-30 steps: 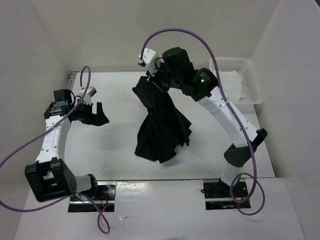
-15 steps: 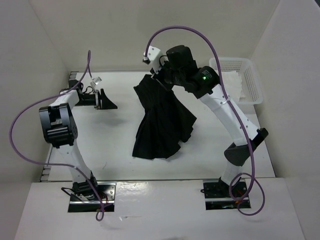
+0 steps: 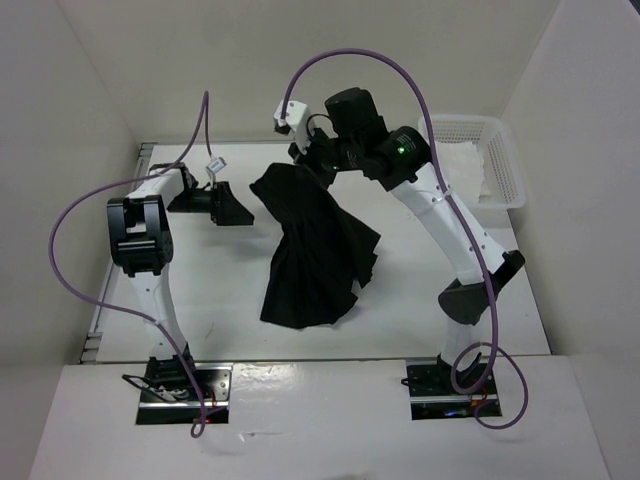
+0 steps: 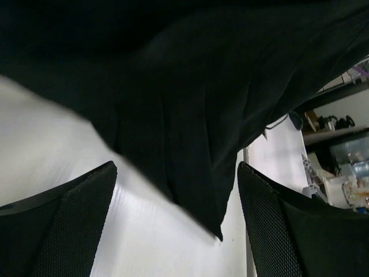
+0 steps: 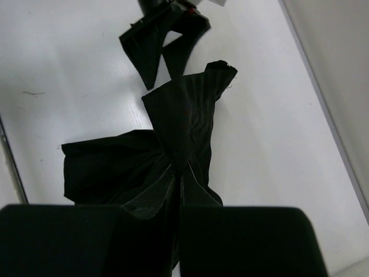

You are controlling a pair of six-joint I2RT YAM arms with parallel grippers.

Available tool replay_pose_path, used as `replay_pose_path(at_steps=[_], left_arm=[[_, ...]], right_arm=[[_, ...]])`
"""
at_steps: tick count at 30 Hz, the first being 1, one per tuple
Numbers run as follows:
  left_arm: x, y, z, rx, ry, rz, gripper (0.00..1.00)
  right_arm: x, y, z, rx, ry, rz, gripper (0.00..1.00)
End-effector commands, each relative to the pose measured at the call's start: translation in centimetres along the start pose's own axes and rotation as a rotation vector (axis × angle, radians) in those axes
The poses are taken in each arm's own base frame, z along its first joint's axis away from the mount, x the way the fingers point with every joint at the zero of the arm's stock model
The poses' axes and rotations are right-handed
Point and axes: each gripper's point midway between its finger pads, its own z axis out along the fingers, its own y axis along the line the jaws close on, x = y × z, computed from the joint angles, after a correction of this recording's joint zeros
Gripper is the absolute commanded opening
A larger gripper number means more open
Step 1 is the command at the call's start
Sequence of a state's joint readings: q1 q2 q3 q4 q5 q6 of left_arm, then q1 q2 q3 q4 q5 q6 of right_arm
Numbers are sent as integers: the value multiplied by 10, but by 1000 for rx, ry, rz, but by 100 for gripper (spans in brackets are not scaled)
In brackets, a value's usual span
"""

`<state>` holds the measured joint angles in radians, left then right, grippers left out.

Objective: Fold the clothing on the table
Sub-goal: Flatten the skirt out

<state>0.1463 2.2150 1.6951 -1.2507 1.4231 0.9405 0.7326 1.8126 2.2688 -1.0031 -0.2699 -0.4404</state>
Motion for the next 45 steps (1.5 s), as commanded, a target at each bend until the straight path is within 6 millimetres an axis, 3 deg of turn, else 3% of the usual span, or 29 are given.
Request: replay_pose_path(at_steps=[1, 5, 8, 11, 14, 22, 27, 29, 31, 32, 33, 34, 40, 41, 43, 45], left_arm=[[-31, -26, 3, 74, -140, 158, 91], [-24, -14, 4, 72, -141, 172, 91], [-19, -3, 4, 56, -108, 180, 91], [-17, 9, -12, 11, -103, 175, 91], [-15, 17, -29, -34, -99, 171, 97], [-11, 37, -37, -69, -59, 209, 100], [-6, 36, -36, -65, -59, 183, 100], [-6, 27, -36, -66, -59, 188, 100], [3, 20, -26, -49, -29, 171, 95], [3, 17, -26, -50, -28, 173, 88], [6, 15, -20, -43, -8, 149, 57], [12, 14, -17, -38, 7, 126, 47], [11, -2, -17, -36, -1, 133, 15], [10, -6, -17, -36, -2, 139, 5], [5, -11, -17, -33, -13, 155, 0], [-1, -19, -18, -33, -23, 170, 1]], right_arm=[[-28, 17, -14, -95, -98, -37, 0], [-25, 35, -15, -198, -98, -44, 0], [-24, 46, -26, -250, -103, -68, 0], [-23, 49, -37, -252, -101, -90, 0], [-19, 53, -47, -258, -89, -111, 0], [-29, 67, -59, -332, -140, -130, 0], [-31, 68, -57, -340, -146, -139, 0], [-31, 68, -57, -340, -146, -139, 0], [-31, 68, -57, -340, -146, -139, 0], [-31, 68, -57, -340, -146, -139, 0], [-31, 68, -57, -340, -146, -139, 0], [-30, 66, -56, -330, -141, -140, 0], [-31, 64, -56, -318, -142, -135, 0], [-31, 64, -56, -318, -142, -135, 0], [-31, 64, -56, -317, -142, -135, 0], [-30, 62, -55, -309, -138, -135, 0]])
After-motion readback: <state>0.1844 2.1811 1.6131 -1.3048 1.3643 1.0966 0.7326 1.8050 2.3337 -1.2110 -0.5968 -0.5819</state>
